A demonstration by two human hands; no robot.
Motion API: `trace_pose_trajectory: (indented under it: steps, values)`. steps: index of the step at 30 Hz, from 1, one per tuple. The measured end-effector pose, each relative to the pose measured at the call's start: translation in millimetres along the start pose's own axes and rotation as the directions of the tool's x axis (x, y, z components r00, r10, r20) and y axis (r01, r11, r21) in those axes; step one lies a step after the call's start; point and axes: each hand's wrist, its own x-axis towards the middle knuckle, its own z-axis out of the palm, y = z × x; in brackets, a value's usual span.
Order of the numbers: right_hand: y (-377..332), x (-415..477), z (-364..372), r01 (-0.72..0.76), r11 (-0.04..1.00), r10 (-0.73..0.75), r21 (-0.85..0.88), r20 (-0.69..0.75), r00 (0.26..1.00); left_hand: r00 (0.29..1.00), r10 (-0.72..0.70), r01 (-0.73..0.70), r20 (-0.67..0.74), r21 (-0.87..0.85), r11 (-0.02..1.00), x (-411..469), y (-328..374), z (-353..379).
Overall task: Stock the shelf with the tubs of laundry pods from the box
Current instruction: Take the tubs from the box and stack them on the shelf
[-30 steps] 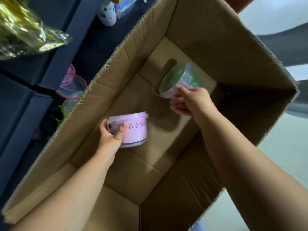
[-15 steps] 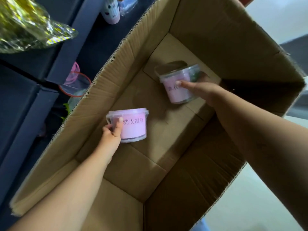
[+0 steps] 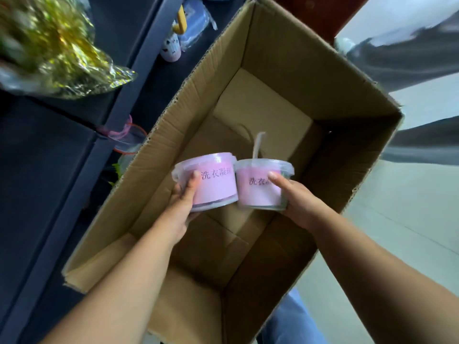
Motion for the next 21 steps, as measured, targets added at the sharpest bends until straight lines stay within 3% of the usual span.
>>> trace_pose_trajectory:
  steps: [3,15,18,21]
  values:
    - [-17.9,-32.2,2.3,0.078,0.997,-0.077,-0.02,0.053,0.996,0.995,0.065,-0.063,0.075,-0.027,0.998,-46.1,16.0,-2.4]
    - [-104.7,-217.2,4.2,0.337,0.917,-0.299,-0.213,0.193,0.935,0.895,0.433,-0.402,0.112,-0.22,0.889,-253.2,54.0,23.3]
    - [-111.1,-255.6,21.8,0.401,0.868,-0.327,-0.292,0.271,0.905,0.844,0.536,-0.517,0.035,-0.213,0.829,-301.1,52.8,14.2]
    - [-114.3,-294.3,51.5,0.431,0.846,-0.362,-0.314,0.256,0.896,0.807,0.576,-0.59,-0.128,-0.194,0.784,-339.4,51.2,-2.0]
